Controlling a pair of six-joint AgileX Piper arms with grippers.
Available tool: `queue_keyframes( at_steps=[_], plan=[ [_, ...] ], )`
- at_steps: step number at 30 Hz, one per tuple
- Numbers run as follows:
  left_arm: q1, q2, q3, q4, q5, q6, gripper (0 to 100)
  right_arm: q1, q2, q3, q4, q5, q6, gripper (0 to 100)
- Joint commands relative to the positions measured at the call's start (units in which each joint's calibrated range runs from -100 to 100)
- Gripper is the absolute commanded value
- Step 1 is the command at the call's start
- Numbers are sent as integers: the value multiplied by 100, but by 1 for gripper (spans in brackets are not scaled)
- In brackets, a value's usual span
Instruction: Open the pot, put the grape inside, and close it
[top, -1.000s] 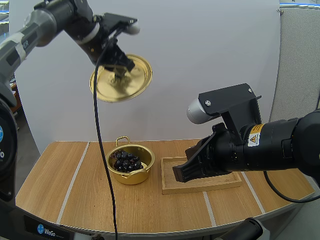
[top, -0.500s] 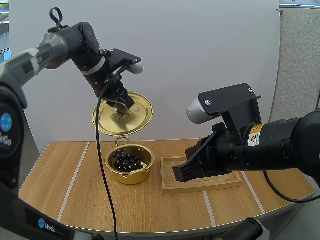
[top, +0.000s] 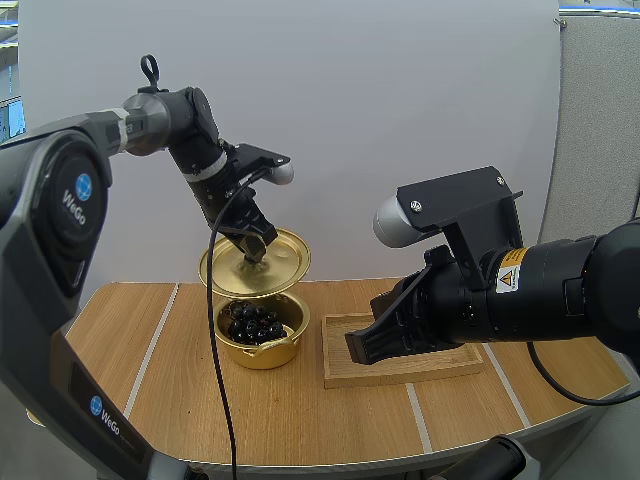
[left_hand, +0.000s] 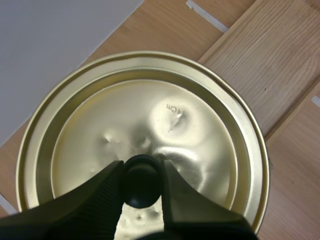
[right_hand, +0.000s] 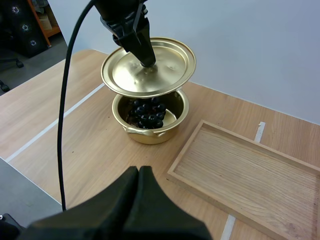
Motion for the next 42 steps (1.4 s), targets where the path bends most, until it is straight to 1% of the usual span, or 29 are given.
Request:
queue_keyframes(
  at_steps=[1,17,26,33,37,42],
  plan=[
    [-18,162,4,-165,0,43,0,-21,-58,7,-9,-76,27,0],
    [-18,867,73,-199,0,90,0,-21,-58,7,-9,-76,27,0],
    [-18,1124,518,-199,-75,211,0,-21,-58,7,-9,-76,27,0],
    [-18,1161,534,-199,-693,222,0,-21,-58,7,-10,-40,27,0],
    [-18,1161,534,-199,-734,222,0,-21,-58,7,-10,-40,27,0],
    [-18,1083,534,-199,-422,265,0,-21,-58,7,-20,-40,27,0]
  ],
)
